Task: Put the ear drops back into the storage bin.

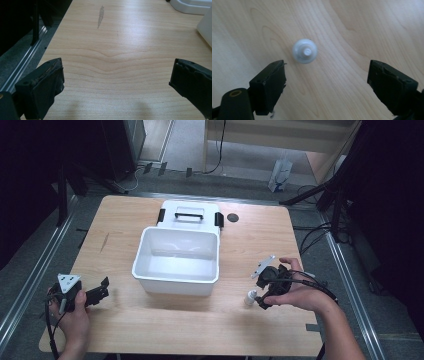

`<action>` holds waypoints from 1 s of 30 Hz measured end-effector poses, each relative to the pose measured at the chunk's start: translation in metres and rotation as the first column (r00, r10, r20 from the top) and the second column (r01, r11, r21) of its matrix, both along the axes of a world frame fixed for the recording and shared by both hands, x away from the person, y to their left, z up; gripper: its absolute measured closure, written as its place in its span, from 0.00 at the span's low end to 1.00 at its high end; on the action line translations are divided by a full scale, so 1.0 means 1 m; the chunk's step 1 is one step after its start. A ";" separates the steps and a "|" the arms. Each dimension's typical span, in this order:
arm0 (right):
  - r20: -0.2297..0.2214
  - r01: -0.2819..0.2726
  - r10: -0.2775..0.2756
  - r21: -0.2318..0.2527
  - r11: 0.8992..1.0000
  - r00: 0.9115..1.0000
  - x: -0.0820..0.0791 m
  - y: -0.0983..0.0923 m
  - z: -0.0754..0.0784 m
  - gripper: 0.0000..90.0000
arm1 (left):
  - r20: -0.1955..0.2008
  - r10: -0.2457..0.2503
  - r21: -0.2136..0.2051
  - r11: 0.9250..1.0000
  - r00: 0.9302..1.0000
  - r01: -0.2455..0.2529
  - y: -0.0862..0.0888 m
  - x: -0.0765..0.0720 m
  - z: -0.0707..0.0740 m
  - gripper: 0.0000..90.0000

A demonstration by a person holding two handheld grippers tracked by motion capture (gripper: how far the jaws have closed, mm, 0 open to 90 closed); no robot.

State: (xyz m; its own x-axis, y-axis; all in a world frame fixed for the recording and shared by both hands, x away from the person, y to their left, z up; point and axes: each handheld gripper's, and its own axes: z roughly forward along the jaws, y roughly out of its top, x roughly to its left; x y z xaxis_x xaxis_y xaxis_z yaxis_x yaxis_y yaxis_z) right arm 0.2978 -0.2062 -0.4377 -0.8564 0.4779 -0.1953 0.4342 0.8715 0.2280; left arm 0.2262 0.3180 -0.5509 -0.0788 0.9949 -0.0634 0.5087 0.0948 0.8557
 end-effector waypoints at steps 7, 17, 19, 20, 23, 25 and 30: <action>-0.071 -0.029 0.027 -0.033 0.999 0.997 0.001 0.018 -0.006 0.29 | -0.004 0.003 -0.003 1.000 1.000 -0.003 0.000 0.000 0.000 0.00; -0.085 -0.091 0.085 -0.062 0.994 0.993 0.001 0.026 -0.011 0.65 | -0.001 0.000 -0.002 1.000 1.000 0.000 -0.001 0.001 0.000 0.00; -0.090 -0.094 0.087 -0.074 0.993 0.992 0.004 0.026 -0.012 0.72 | -0.001 -0.002 -0.001 1.000 1.000 0.002 -0.001 0.001 0.000 0.00; -0.090 -0.094 0.087 -0.074 0.993 0.992 0.004 0.026 -0.012 0.72 | -0.001 -0.002 -0.001 1.000 1.000 0.002 -0.001 0.001 0.000 0.00; -0.119 -0.086 0.078 -0.065 0.994 0.990 0.006 0.026 -0.011 0.78 | 0.000 -0.001 -0.003 1.000 1.000 0.001 -0.001 0.001 0.000 0.00; -0.124 -0.097 0.087 -0.074 0.993 0.989 0.007 0.026 -0.012 0.78 | -0.001 -0.001 -0.002 1.000 1.000 0.001 -0.001 0.001 0.000 0.00; -0.139 -0.099 0.086 -0.091 0.991 0.987 0.008 0.029 -0.015 0.79 | 0.000 -0.001 -0.003 1.000 1.000 0.001 -0.001 0.001 0.000 0.00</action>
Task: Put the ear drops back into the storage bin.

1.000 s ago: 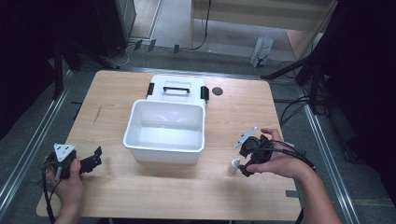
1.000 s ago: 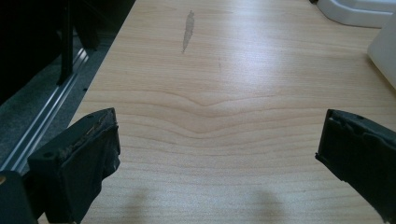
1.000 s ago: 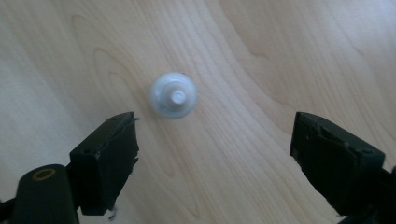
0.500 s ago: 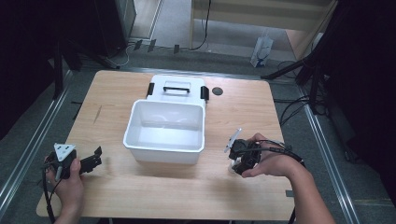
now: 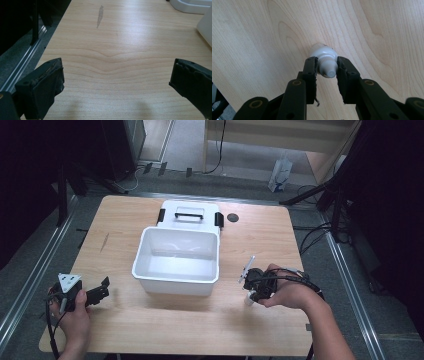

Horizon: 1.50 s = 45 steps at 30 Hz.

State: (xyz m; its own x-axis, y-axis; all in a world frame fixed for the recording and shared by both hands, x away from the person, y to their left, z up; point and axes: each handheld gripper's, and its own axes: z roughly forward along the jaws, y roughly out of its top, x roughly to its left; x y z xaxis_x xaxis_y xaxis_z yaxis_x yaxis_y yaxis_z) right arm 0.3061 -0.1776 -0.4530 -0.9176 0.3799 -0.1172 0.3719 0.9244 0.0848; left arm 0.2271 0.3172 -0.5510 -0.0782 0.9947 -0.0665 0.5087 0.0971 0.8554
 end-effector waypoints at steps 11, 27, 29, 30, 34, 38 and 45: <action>-0.013 -0.024 0.025 0.015 1.000 1.000 0.004 0.003 0.004 0.80 | -0.005 -0.001 -0.002 1.000 1.000 0.001 0.001 0.000 0.000 0.00; 0.002 -0.106 0.106 0.048 0.993 0.994 0.026 0.028 0.055 0.80 | -0.005 0.001 -0.020 1.000 1.000 -0.001 0.002 0.001 0.000 0.00; 0.023 -0.114 0.113 0.058 0.992 0.993 0.030 0.032 0.062 0.80 | -0.004 -0.002 -0.022 1.000 1.000 0.002 0.002 0.001 0.000 0.00; 0.025 -0.117 0.115 0.063 0.991 0.993 0.031 0.034 0.066 0.80 | -0.004 -0.003 -0.021 1.000 1.000 0.003 0.002 0.001 0.000 0.00; 0.041 -0.129 0.127 0.063 0.990 0.991 0.035 0.040 0.077 0.80 | -0.001 -0.002 -0.023 1.000 1.000 0.002 0.002 0.001 0.000 0.00; 0.061 -0.145 0.142 0.052 0.988 0.988 0.038 0.051 0.093 0.80 | -0.003 -0.002 -0.022 1.000 1.000 0.001 0.002 0.001 0.000 0.00; 0.094 -0.176 0.171 0.054 0.983 0.981 0.045 0.068 0.116 0.80 | -0.006 -0.003 -0.023 1.000 1.000 0.003 0.002 0.001 0.000 0.00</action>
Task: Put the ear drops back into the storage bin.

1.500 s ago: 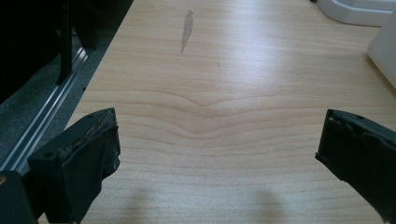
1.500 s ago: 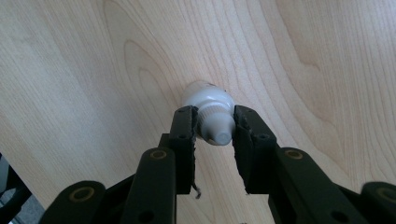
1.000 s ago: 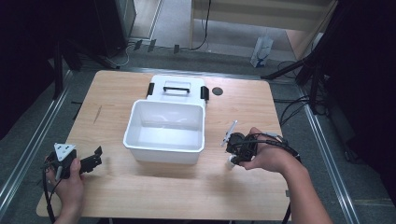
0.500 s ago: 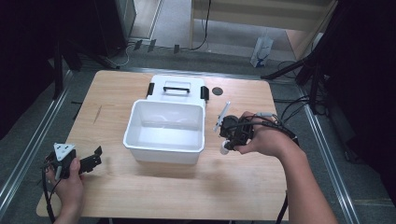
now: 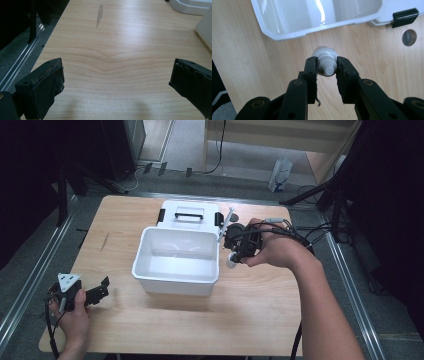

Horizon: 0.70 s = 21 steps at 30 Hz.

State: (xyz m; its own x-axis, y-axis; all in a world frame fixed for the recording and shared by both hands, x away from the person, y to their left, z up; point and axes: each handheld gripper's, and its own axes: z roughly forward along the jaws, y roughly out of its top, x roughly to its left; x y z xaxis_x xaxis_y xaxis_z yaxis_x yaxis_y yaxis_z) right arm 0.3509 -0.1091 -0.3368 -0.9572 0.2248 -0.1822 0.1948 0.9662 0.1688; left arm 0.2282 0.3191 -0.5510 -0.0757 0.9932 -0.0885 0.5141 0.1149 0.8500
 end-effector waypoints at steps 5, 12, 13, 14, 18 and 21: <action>0.026 -0.005 0.005 0.013 1.000 1.000 0.003 0.008 0.010 0.80 | 0.003 -0.001 -0.002 1.000 1.000 0.001 0.000 0.000 0.000 0.00; 0.048 -0.045 0.043 0.034 0.998 0.998 0.006 0.024 0.018 0.80 | 0.002 -0.002 0.000 1.000 1.000 0.002 0.000 0.000 0.000 0.00; 0.051 -0.051 0.049 0.033 0.998 0.997 0.007 0.028 0.019 0.80 | 0.001 -0.003 0.000 1.000 1.000 0.003 0.000 0.000 0.000 0.00; 0.050 -0.045 0.043 0.033 0.998 0.998 0.006 0.030 0.020 0.80 | 0.001 -0.003 0.000 1.000 1.000 0.003 0.000 0.000 0.000 0.00; 0.053 -0.071 0.069 0.040 0.997 0.996 0.008 0.039 0.022 0.80 | -0.001 -0.004 0.000 1.000 1.000 0.004 0.000 0.000 0.000 0.00; 0.049 -0.072 0.070 0.038 0.997 0.996 0.008 0.043 0.022 0.80 | -0.001 -0.002 -0.002 1.000 1.000 0.002 0.000 0.000 0.000 0.00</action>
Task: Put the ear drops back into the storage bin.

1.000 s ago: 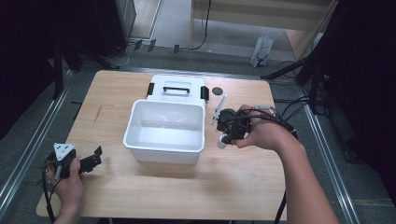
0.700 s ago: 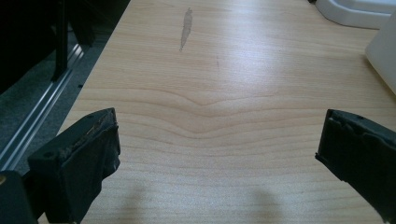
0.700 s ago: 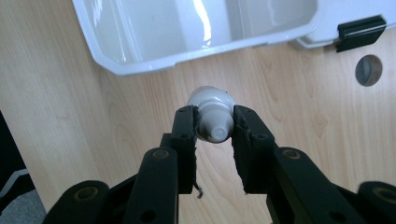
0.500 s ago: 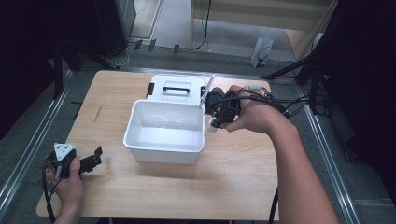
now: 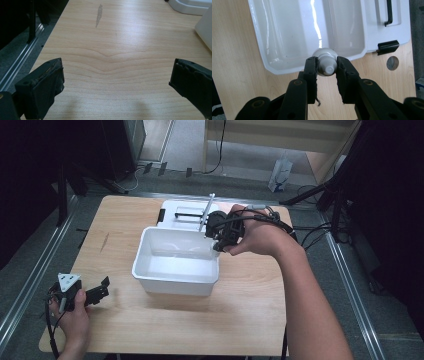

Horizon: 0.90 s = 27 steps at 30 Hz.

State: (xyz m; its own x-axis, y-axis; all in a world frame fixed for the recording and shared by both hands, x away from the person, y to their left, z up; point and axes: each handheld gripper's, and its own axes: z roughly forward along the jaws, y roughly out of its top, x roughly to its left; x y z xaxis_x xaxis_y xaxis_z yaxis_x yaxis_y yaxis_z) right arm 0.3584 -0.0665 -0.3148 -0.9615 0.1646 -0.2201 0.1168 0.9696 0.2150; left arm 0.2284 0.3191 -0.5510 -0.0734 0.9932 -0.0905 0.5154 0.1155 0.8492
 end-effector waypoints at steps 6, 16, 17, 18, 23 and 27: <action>-0.007 -0.022 0.022 -0.007 1.000 1.000 0.001 0.010 -0.005 0.80 | -0.001 -0.002 -0.001 1.000 1.000 0.002 0.000 0.000 0.000 0.00; -0.022 -0.034 0.033 -0.040 0.999 0.999 0.005 0.016 -0.026 0.80 | -0.001 -0.002 -0.001 1.000 1.000 0.002 0.000 0.000 0.000 0.00; -0.022 -0.038 0.037 -0.046 0.998 0.999 0.005 0.016 -0.029 0.80 | -0.001 -0.002 -0.001 1.000 1.000 0.002 0.000 0.000 0.000 0.00; -0.026 -0.028 0.027 -0.056 0.998 0.999 0.005 0.017 -0.032 0.80 | 0.001 -0.001 0.000 1.000 1.000 0.001 0.000 0.001 0.000 0.00; -0.038 -0.045 0.042 -0.070 0.997 0.998 0.008 0.019 -0.049 0.80 | 0.001 -0.002 0.000 1.000 1.000 0.002 0.000 0.000 0.000 0.00; -0.043 -0.044 0.040 -0.092 0.995 0.998 0.012 0.019 -0.063 0.80 | 0.000 -0.003 -0.001 1.000 1.000 0.003 0.000 0.000 0.000 0.00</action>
